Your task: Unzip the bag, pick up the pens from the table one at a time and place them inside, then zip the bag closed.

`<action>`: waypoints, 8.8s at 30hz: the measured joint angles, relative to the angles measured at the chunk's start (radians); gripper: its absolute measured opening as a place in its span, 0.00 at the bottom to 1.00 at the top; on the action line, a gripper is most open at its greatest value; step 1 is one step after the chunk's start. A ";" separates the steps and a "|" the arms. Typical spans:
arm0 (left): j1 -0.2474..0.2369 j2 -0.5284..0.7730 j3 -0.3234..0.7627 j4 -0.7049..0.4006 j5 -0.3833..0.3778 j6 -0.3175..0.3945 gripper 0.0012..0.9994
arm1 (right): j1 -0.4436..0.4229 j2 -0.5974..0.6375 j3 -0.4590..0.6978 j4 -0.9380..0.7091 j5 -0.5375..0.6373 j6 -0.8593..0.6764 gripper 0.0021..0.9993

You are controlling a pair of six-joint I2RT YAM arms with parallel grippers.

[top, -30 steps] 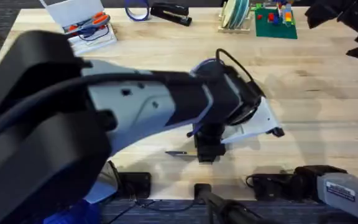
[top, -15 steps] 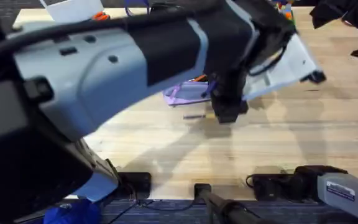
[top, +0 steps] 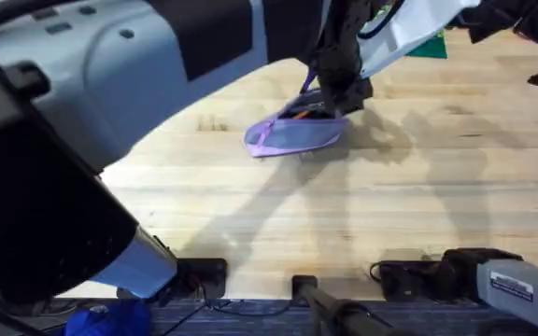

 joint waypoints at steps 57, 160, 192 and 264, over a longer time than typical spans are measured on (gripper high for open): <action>0.063 0.113 0.069 -0.240 -0.062 0.045 0.99 | 0.000 0.000 0.000 0.020 0.000 -0.027 0.99; 0.763 -0.630 -0.599 -0.220 0.505 0.560 0.99 | 0.674 -0.002 0.000 0.019 -0.390 -0.141 1.00; 0.966 -0.478 -0.599 -0.235 0.577 0.834 1.00 | 0.868 0.311 0.000 0.151 -0.396 0.175 1.00; 0.855 -0.293 -0.599 -0.114 0.751 0.841 1.00 | 0.782 0.387 0.000 0.354 -0.213 0.382 0.03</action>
